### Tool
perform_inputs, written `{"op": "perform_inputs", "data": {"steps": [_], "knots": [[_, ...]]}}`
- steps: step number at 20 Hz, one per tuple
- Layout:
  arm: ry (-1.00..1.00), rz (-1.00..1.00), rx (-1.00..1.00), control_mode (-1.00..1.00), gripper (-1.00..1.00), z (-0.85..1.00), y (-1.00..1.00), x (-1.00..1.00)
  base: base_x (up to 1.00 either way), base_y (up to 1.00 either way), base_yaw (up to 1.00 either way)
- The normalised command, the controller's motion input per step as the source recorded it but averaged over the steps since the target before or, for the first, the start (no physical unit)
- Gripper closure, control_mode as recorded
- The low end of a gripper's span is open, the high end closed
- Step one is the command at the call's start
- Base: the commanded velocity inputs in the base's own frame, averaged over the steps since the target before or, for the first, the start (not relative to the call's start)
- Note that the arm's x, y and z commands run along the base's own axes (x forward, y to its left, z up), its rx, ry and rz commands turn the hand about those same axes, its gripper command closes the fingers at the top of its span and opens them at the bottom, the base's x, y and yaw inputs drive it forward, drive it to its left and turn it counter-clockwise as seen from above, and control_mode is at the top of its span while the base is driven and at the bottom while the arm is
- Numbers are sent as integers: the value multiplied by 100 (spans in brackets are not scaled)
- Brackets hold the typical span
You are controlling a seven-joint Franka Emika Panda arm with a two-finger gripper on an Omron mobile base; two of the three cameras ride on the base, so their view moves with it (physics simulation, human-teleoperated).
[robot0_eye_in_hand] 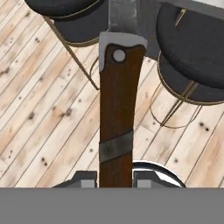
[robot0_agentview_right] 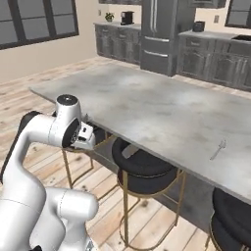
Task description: Pick up the metallic utensils from the counter and place them in the open drawer. Make sure not to pick up any wooden utensils.
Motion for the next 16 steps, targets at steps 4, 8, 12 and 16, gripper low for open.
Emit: {"op": "perform_inputs", "data": {"steps": [4, 8, 12, 16], "knots": [[0, 0, 0, 100, 100, 0, 0, 0, 43, 100, 33], [0, 0, 0, 100, 100, 0, 0, 0, 75, 100, 15], [0, 0, 0, 100, 100, 0, 0, 0, 96, 100, 14], [0, 0, 0, 100, 100, 0, 0, 0, 100, 100, 3]]}}
